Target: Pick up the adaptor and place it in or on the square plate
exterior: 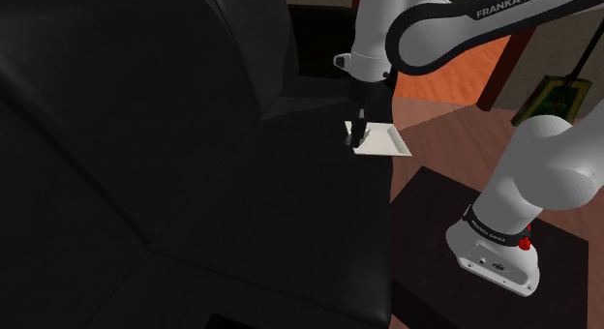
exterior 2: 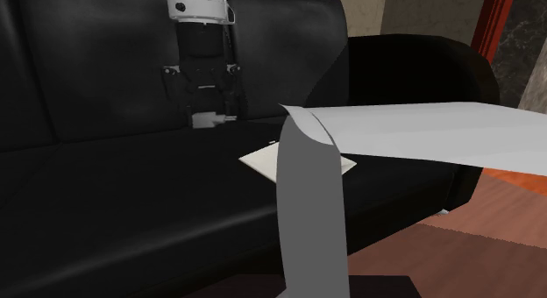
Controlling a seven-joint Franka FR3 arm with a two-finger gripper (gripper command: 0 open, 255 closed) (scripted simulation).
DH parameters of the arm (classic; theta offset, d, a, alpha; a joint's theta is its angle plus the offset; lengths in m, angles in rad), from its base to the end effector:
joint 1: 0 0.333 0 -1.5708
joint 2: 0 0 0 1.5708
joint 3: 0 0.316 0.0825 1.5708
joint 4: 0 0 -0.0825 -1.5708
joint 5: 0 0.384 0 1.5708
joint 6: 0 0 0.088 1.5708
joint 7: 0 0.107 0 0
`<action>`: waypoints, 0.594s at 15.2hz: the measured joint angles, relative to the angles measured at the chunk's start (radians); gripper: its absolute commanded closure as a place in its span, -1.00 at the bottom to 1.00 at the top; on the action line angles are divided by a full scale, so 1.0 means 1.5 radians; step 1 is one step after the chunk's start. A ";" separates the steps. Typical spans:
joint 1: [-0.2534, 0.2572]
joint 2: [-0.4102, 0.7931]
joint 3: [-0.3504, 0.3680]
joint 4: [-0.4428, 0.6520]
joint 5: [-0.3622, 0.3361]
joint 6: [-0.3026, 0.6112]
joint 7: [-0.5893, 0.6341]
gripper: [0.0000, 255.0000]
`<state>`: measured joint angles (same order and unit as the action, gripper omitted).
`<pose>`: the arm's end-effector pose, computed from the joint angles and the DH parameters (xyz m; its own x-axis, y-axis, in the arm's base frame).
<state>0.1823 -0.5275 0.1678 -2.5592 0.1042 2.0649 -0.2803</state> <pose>0.3599 0.1380 0.4437 0.8464 0.5317 0.0302 0.5320 -0.8467 -0.0006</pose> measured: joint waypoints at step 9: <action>-0.076 -0.010 -0.126 -0.006 -0.066 -0.008 -0.156 1.00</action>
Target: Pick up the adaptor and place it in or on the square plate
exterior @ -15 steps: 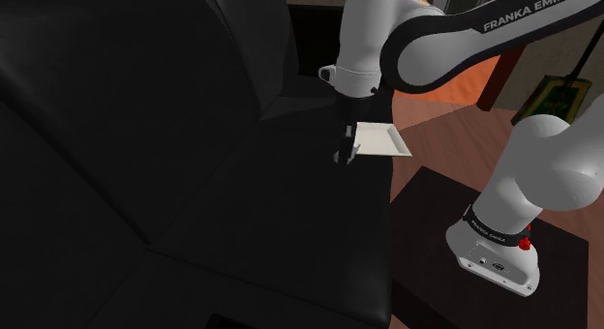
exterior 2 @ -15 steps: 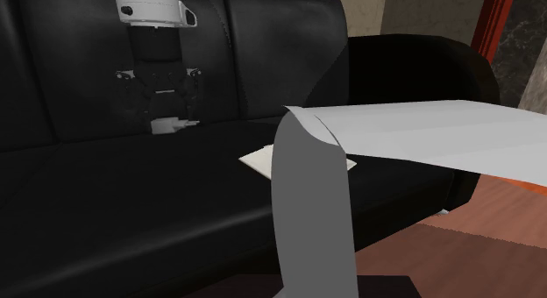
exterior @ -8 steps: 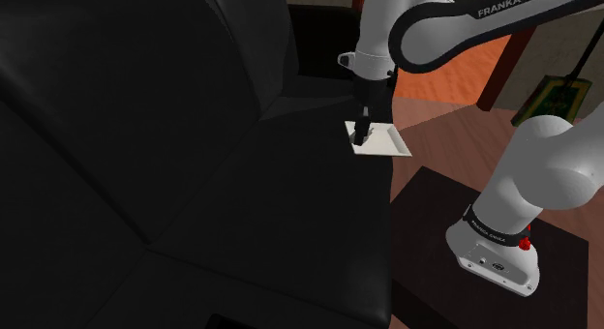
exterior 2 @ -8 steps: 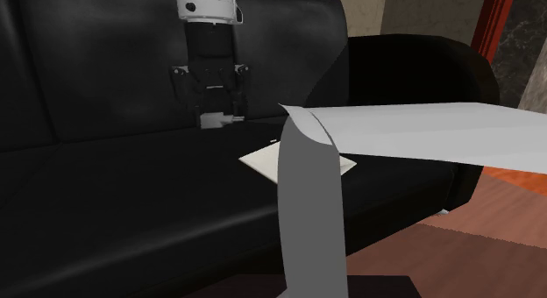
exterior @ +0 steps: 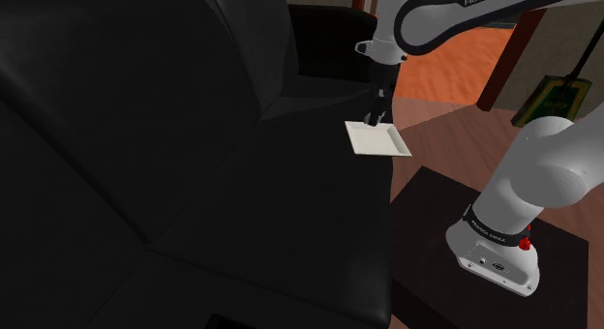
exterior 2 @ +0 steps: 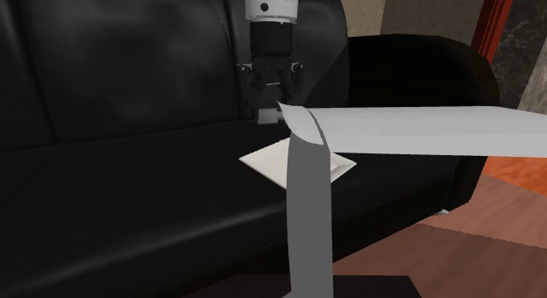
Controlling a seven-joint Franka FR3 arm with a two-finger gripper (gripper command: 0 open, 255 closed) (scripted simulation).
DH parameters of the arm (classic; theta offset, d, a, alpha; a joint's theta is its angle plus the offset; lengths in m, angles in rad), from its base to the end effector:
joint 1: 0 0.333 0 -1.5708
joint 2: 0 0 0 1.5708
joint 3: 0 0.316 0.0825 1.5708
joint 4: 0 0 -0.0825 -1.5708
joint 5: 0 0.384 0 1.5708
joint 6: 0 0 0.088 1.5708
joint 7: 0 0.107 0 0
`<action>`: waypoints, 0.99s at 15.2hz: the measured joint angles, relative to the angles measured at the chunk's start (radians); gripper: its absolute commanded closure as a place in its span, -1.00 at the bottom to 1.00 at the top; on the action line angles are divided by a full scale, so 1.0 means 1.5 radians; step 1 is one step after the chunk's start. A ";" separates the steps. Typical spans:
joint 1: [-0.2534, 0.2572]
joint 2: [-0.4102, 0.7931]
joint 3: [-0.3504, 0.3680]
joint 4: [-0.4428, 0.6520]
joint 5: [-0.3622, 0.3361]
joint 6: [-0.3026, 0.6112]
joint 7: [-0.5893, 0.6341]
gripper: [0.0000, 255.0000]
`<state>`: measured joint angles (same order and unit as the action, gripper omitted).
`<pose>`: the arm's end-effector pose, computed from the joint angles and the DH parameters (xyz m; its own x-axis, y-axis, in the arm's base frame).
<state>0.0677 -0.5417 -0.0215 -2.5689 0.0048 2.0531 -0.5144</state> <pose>0.3792 0.0177 0.4464 0.8462 0.5321 0.0300 0.5324 -0.8465 -0.0007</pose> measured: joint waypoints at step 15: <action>-0.026 0.065 -0.050 -0.061 -0.024 0.125 -0.060 1.00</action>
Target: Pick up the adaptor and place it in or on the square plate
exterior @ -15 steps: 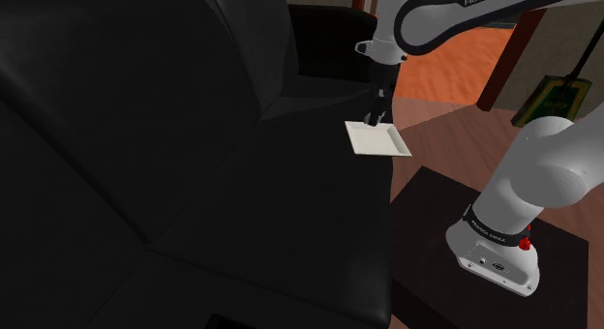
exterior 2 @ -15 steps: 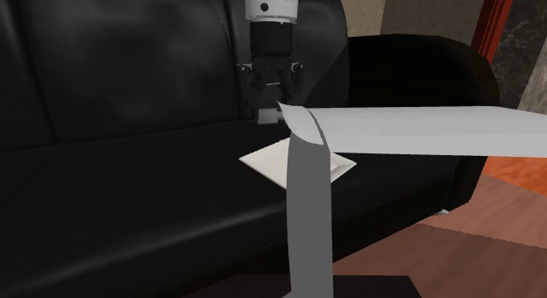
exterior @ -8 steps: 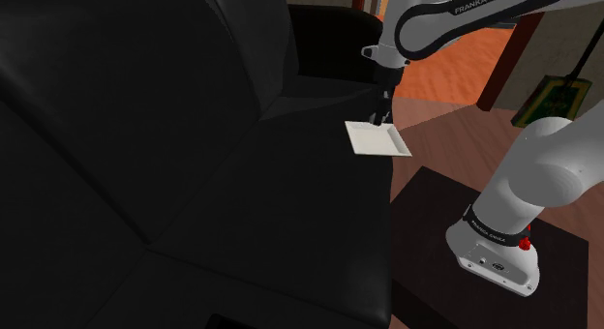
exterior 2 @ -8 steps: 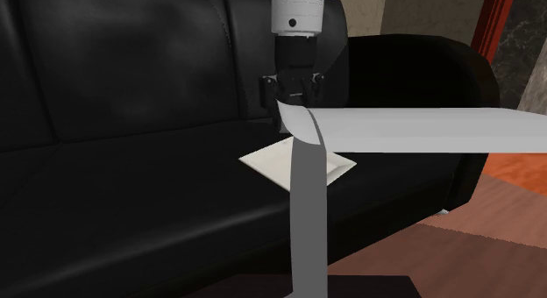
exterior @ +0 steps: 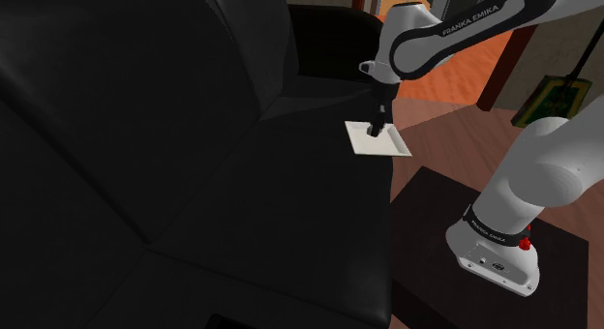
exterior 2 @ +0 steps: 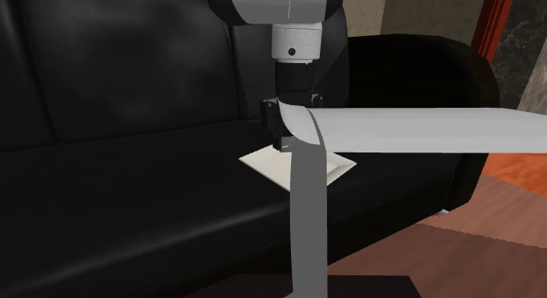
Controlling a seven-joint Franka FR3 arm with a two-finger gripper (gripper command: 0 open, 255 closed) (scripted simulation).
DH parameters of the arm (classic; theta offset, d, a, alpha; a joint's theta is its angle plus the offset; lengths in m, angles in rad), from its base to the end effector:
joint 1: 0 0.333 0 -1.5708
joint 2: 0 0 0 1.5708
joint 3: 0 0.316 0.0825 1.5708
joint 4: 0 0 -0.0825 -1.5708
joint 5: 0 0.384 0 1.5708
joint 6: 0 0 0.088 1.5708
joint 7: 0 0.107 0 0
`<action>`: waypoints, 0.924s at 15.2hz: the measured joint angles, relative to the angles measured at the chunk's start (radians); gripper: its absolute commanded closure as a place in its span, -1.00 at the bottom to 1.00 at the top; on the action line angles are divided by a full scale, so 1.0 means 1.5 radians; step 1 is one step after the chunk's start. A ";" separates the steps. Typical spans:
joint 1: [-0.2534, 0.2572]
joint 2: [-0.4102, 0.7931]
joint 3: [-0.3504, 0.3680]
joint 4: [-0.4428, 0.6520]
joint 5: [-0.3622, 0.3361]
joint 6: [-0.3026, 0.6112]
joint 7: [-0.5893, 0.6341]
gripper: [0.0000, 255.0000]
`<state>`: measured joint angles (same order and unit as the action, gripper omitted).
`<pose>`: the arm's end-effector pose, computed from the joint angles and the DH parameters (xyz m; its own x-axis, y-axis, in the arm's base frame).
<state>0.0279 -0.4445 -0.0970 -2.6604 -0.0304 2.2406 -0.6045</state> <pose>0.3849 -0.0260 0.3832 0.8454 0.5334 0.0292 0.5337 -0.8457 -0.0010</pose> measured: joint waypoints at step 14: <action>0.000 0.014 -0.001 -0.014 0.000 0.029 -0.001 -1.00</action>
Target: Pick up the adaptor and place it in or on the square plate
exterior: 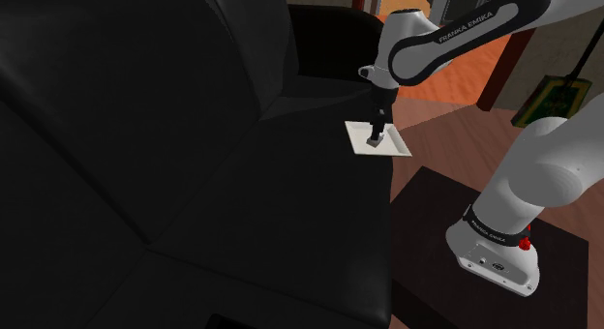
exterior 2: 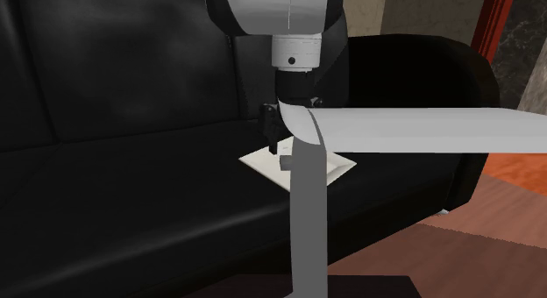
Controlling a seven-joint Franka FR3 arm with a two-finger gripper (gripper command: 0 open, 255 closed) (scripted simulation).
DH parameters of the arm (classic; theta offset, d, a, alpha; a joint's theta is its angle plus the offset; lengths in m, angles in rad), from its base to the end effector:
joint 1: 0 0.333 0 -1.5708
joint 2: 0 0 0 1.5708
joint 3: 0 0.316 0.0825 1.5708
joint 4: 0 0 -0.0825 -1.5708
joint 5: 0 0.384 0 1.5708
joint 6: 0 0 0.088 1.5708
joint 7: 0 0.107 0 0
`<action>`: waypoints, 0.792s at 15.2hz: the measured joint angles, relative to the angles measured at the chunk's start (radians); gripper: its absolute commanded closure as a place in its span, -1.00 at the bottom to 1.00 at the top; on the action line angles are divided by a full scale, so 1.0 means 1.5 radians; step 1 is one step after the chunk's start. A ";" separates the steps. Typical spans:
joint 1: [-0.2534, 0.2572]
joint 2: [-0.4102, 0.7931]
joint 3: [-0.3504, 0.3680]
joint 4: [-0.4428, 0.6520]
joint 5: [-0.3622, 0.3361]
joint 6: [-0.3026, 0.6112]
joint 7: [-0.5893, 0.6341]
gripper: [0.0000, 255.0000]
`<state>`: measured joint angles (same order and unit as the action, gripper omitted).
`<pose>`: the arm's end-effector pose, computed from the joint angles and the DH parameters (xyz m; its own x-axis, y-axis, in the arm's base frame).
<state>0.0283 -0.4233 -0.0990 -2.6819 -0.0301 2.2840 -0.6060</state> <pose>0.3844 -0.0261 0.3695 0.8453 0.5334 0.0297 0.5337 -0.8457 -0.0006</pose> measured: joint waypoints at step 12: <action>-0.002 -0.051 0.004 0.050 -0.001 -0.101 0.002 -1.00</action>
<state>0.0259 -0.5002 -0.0936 -2.6067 -0.0320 2.1321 -0.6030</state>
